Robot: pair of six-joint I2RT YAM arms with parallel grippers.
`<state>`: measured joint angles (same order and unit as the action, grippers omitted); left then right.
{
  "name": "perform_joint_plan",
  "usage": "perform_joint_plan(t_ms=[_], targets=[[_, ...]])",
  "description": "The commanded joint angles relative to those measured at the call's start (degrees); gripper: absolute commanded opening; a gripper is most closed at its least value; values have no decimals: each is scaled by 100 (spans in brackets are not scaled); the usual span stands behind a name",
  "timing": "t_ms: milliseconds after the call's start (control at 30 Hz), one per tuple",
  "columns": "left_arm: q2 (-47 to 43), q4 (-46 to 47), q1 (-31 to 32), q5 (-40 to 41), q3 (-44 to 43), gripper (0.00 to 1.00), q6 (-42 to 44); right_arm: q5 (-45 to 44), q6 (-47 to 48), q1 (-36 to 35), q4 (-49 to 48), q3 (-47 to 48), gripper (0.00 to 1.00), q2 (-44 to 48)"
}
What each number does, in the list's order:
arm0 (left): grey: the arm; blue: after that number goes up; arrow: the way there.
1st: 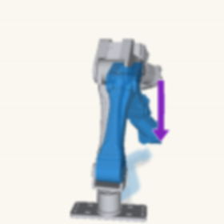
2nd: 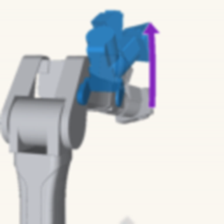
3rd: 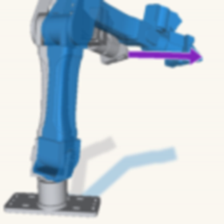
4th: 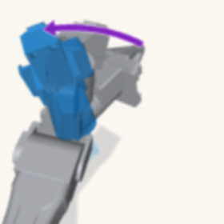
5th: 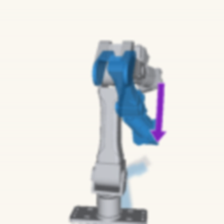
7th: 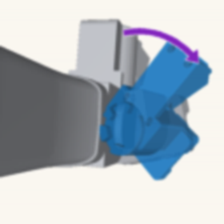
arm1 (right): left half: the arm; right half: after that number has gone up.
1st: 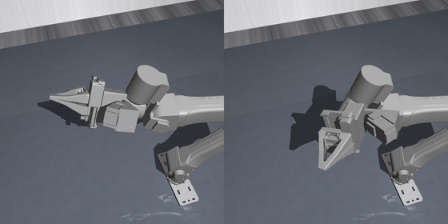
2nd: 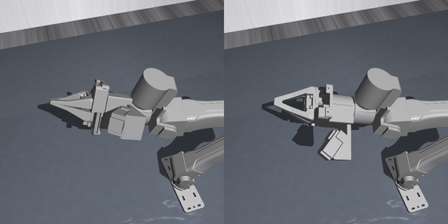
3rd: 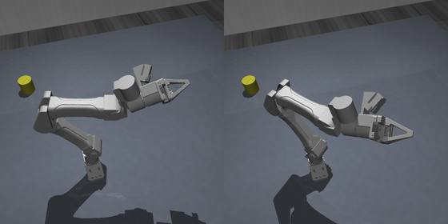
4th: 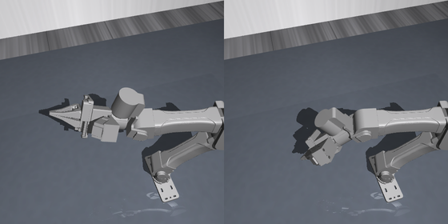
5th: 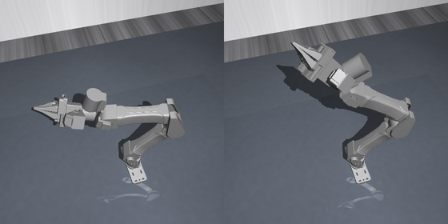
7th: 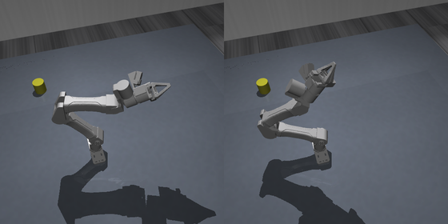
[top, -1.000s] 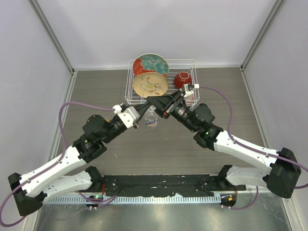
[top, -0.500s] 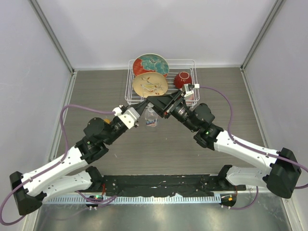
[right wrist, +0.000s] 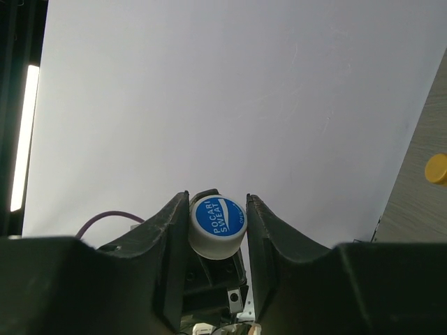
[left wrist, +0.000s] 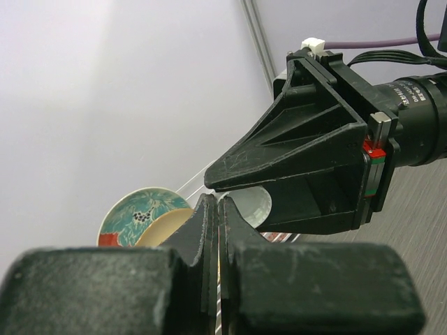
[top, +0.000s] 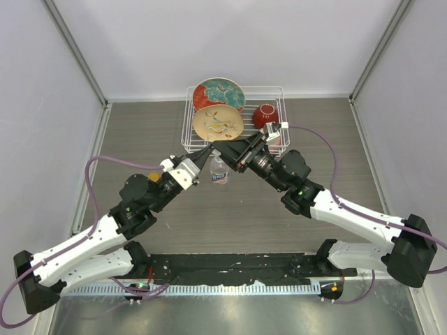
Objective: Screw on the bottle caps
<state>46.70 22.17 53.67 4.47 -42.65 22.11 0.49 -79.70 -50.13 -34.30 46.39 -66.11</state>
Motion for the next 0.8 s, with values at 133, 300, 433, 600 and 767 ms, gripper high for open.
perform_joint_plan(t_ms=[133,300,433,600,767], targets=[[-126,112,-41,1,135,7,154,30,191,-6,-44,221,21,273],[-231,217,-41,405,38,37,-294,-697,1576,-6,1828,966,14,764],[-363,218,-50,519,99,58,-707,-1243,2397,3,3137,1468,12,1003],[-530,-98,-50,432,161,83,-1373,-1674,3003,12,3974,1943,11,995],[-653,-1039,-67,466,433,94,-2095,-2350,3889,3,4590,2233,11,1126]])
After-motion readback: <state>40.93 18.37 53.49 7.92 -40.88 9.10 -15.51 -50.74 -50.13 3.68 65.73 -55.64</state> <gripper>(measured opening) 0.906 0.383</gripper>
